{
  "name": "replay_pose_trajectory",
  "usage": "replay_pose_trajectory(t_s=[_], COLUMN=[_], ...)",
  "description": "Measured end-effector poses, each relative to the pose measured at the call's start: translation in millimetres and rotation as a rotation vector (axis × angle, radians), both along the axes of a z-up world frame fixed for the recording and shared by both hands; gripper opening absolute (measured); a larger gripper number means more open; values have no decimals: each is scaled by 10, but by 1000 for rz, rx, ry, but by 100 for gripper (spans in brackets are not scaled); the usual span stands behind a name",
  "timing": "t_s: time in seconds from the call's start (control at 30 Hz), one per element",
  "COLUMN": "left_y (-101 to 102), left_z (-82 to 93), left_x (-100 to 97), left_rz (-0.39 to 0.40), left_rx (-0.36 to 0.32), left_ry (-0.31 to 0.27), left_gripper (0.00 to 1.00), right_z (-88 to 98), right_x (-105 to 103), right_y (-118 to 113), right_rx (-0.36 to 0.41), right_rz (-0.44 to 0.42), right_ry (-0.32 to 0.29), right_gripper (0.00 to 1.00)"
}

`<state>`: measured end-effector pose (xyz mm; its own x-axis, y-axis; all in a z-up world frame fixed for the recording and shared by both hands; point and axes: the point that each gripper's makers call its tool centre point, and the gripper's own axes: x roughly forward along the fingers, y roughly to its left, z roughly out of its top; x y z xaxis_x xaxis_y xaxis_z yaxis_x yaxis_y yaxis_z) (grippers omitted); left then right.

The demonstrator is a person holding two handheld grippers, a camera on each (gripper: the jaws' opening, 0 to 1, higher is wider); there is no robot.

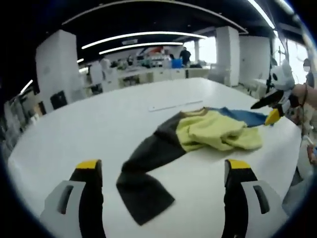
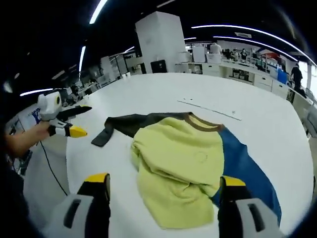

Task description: Fold the garment on the visible template until the final outline fits inside the template.

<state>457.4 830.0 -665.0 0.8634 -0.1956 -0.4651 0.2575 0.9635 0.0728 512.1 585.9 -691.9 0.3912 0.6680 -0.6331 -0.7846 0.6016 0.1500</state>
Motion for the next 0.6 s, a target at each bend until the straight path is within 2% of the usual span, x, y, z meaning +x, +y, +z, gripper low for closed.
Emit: replay_pose_trajectory(t_s=[0.13, 0.27, 0.33, 0.53, 0.6], left_y=[-61, -139, -199, -279, -306], left_z=[-26, -46, -50, -20, -7], left_x=[-69, -145, -176, -220, -231], left_rz=[-24, -51, -64, -90, -90], left_rx=[-7, -1, -7, -21, -39], left_ry=[20, 33, 42, 51, 53], left_gripper=[99, 99, 99, 98, 98], right_z=[-40, -106, -165, -372, -489], right_x=[-69, -119, -139, -142, -94], right_y=[203, 391, 464, 670, 685], right_rx=[-38, -52, -76, -126, -176], right_rz=[82, 121, 146, 184, 179], right_ry=[-43, -50, -59, -77, -84], right_gripper=[87, 80, 73, 62, 57])
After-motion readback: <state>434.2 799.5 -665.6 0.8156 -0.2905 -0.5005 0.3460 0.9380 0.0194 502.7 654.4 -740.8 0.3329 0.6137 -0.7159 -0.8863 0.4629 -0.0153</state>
